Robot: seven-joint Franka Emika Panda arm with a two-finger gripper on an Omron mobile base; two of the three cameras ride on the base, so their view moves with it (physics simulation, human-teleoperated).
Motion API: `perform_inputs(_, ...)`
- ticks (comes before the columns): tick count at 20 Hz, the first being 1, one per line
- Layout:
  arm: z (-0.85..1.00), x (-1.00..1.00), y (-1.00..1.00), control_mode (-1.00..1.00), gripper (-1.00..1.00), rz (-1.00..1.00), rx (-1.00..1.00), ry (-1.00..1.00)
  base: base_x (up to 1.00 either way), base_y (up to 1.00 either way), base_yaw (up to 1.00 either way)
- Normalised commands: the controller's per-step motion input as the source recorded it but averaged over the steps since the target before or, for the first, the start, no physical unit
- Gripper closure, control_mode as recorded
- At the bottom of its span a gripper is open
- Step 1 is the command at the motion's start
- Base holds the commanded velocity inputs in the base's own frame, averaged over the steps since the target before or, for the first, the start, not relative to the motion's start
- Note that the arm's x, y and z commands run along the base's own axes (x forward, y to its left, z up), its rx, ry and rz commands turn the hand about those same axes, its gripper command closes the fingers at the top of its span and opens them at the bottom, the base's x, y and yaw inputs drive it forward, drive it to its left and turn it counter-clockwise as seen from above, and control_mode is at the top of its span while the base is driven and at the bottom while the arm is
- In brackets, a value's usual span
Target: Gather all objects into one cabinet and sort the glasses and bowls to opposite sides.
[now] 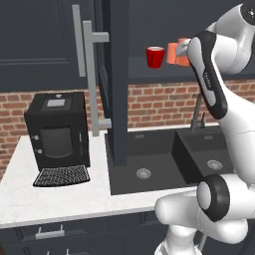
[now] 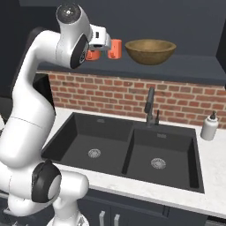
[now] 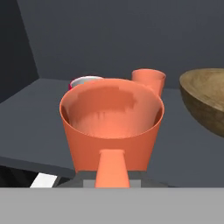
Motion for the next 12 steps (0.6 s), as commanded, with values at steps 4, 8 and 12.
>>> perform_inputs(4, 0.0, 0.06, 0.44, -1.0, 1.0, 0.22, 0.0, -0.07, 0.0, 0.0, 0.0)
perform_inputs(8, 0.0, 0.0, 0.46, -1.0, 1.0, 0.24, 0.0, -0.09, 0.0, 0.0, 0.0)
perform_inputs(12, -0.04, 0.0, 0.45, -1.0, 1.0, 0.2, -0.08, -0.21, 0.0, 0.0, 0.0)
